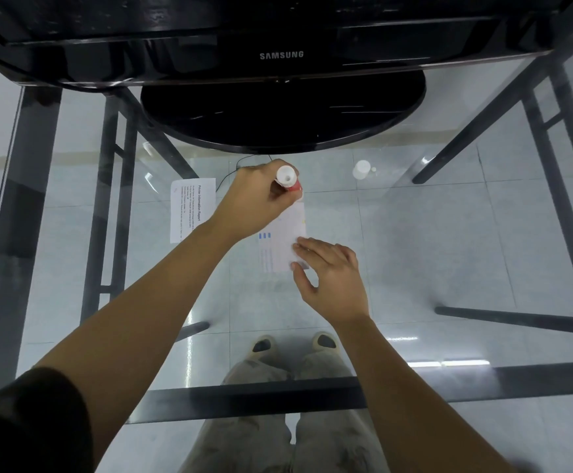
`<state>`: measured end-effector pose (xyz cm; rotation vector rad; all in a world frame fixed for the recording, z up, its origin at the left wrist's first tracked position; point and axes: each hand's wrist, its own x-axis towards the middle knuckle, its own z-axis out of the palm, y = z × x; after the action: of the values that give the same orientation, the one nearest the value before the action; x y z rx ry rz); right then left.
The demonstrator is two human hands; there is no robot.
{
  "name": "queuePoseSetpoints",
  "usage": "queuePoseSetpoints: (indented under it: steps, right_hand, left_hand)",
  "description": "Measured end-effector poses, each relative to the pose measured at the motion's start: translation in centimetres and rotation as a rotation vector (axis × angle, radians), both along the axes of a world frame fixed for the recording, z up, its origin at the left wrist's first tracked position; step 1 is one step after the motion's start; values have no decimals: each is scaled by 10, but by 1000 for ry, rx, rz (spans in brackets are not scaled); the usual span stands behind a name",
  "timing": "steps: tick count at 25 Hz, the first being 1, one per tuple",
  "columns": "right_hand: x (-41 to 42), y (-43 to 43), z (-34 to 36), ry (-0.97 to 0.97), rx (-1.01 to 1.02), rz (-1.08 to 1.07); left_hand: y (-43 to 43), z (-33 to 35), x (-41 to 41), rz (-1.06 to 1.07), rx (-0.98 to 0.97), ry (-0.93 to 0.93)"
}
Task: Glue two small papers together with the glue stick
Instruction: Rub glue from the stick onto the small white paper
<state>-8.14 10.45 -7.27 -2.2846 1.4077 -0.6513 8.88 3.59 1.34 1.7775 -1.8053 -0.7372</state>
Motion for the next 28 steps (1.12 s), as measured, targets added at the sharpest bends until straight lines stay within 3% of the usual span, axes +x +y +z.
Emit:
queuePoseSetpoints:
  steps: [7,13,18,23,28]
  right_hand:
    - [0,1,1,63,-75,-2]
    - [1,2,4,13,-46,-16]
    - [1,2,4,13,-62,-20]
    - [2,3,4,5,-57,-19]
    - [2,4,3,14,-55,-32]
  left_hand:
    - [18,-4,6,-65,137,59]
    - [16,-1,8,19,30,55]
    - [32,-1,12,-184,158,85]
    - [24,-2,16,-128,64,30]
    - [46,-4,9,-234,94,106]
